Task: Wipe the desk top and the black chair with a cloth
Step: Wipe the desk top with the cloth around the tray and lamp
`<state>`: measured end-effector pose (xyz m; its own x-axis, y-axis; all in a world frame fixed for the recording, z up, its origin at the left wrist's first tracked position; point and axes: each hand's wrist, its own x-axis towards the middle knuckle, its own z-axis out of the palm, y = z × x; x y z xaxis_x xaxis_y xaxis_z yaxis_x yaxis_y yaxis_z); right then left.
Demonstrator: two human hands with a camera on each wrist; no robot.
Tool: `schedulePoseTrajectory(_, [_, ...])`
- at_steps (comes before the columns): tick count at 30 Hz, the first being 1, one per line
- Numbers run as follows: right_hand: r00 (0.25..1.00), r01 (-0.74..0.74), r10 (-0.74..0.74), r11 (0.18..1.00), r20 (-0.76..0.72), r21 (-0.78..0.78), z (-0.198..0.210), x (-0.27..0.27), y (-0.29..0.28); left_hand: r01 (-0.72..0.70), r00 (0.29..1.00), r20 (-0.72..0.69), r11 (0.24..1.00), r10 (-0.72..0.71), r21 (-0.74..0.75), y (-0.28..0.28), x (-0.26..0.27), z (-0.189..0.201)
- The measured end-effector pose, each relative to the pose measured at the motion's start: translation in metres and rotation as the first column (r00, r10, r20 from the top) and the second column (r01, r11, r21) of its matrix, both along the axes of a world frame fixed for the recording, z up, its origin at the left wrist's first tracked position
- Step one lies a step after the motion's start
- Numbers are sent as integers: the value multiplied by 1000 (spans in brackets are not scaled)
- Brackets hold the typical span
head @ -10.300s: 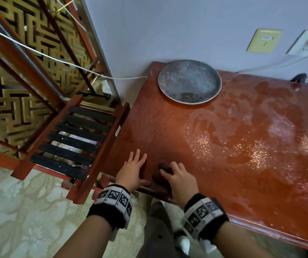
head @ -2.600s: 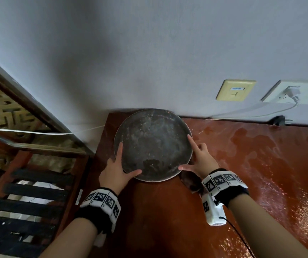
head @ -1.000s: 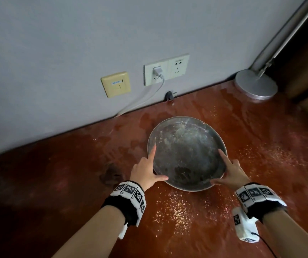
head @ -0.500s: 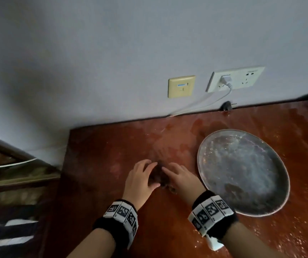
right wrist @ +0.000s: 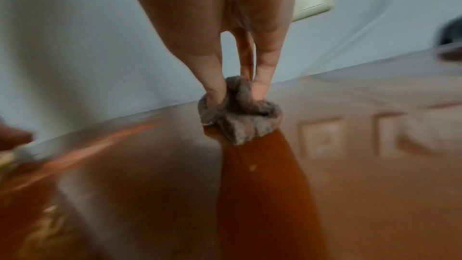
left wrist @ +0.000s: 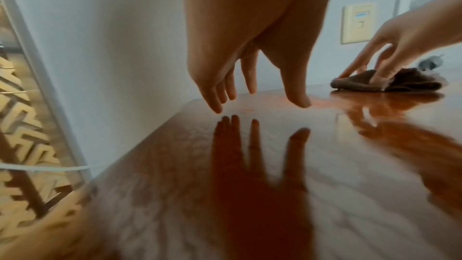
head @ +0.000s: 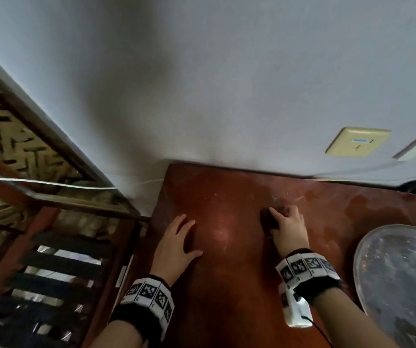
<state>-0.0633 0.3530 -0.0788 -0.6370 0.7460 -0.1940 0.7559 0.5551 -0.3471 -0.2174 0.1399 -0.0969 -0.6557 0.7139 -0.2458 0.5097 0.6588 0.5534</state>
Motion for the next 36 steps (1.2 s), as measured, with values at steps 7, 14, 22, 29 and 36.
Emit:
schedulePoseTrajectory(7, [784,-621,620,784,-27,-14,-3,-65,-109,-72,996,71,974,58,215,-8,-32,3])
schedulePoseTrajectory(14, [950,-305,300,951,-89,-54,-14,-56,-34,20,1000,-13,971,-17,237,-9,-5,4])
schedulePoseTrajectory(22, [856,-510,461,829,-234,-230,-8,-40,-44,65,994,-87,995,-59,72,27,32,6])
schedulePoseTrajectory(29, [899,-317,339,940,277,-123,-8,-28,13,97,974,-158,934,-160,-344,53,58,10])
schedulePoseTrajectory(36, [899,-299,333,941,284,-156,-8,-31,14,212,896,-297,905,-331,-370,66,11,15])
